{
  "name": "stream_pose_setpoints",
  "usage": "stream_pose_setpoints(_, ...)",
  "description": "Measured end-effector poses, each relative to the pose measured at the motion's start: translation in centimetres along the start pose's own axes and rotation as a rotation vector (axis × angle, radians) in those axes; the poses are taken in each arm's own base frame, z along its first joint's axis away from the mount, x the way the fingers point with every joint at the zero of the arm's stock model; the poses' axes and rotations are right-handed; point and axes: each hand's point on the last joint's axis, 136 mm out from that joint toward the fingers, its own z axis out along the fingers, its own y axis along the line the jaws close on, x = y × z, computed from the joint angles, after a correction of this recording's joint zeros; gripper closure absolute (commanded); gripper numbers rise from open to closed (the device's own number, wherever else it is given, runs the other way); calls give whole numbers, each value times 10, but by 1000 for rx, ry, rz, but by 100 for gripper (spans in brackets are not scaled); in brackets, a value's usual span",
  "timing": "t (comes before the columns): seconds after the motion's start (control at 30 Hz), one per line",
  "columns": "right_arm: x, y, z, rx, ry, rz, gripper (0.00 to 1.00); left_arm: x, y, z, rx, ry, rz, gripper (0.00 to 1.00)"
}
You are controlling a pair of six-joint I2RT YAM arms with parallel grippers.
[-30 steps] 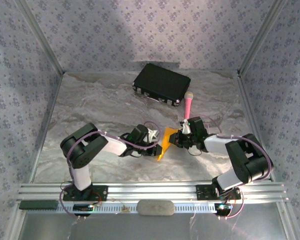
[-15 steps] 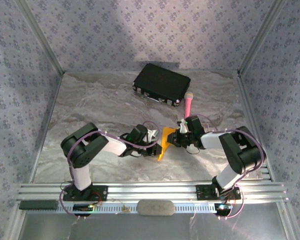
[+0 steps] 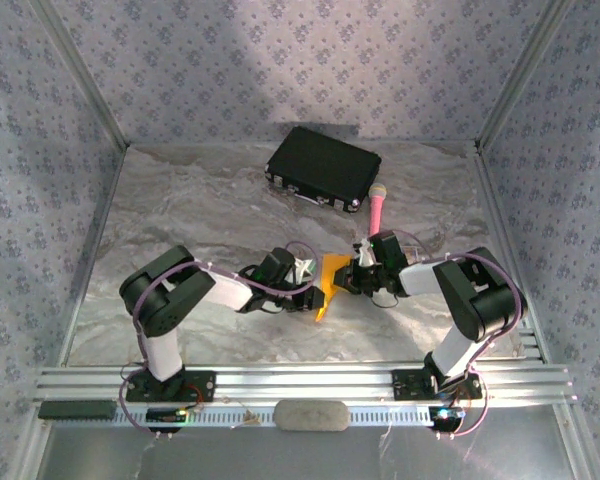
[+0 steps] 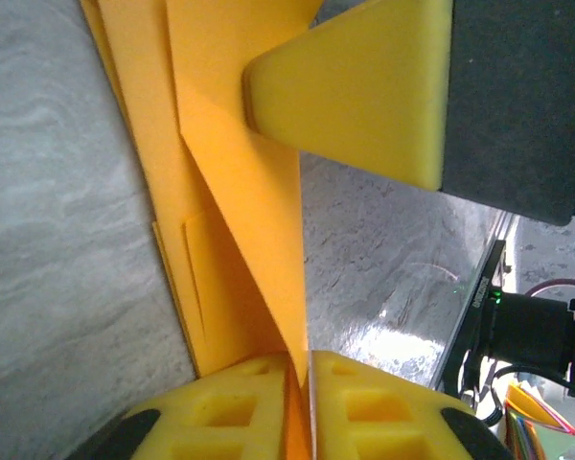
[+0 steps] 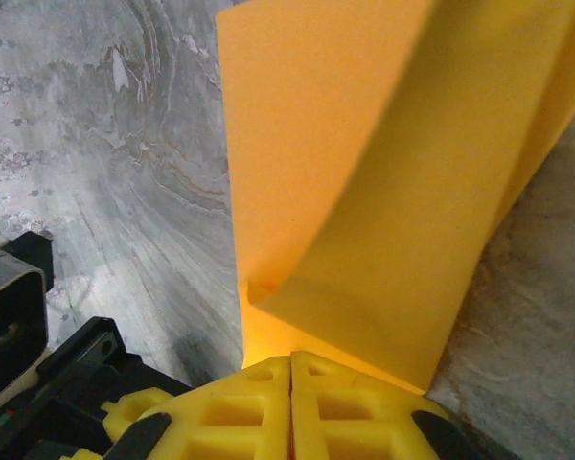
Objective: Fold a paper plane with a square sheet of paper (pick it up from the middle)
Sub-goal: Fold the wing for the fifth time at the center of the table.
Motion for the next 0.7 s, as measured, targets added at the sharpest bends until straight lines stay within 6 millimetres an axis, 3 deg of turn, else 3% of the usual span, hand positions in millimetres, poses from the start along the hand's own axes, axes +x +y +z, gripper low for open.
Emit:
stream_pose_setpoints(0.5,0,0,0,5,-2,-3,92,11,0,-9,-36,47,-36,74)
stream_pose_setpoints(0.7,0,0,0,6,-2,-3,92,7,-5,-8,-23,43,-33,76)
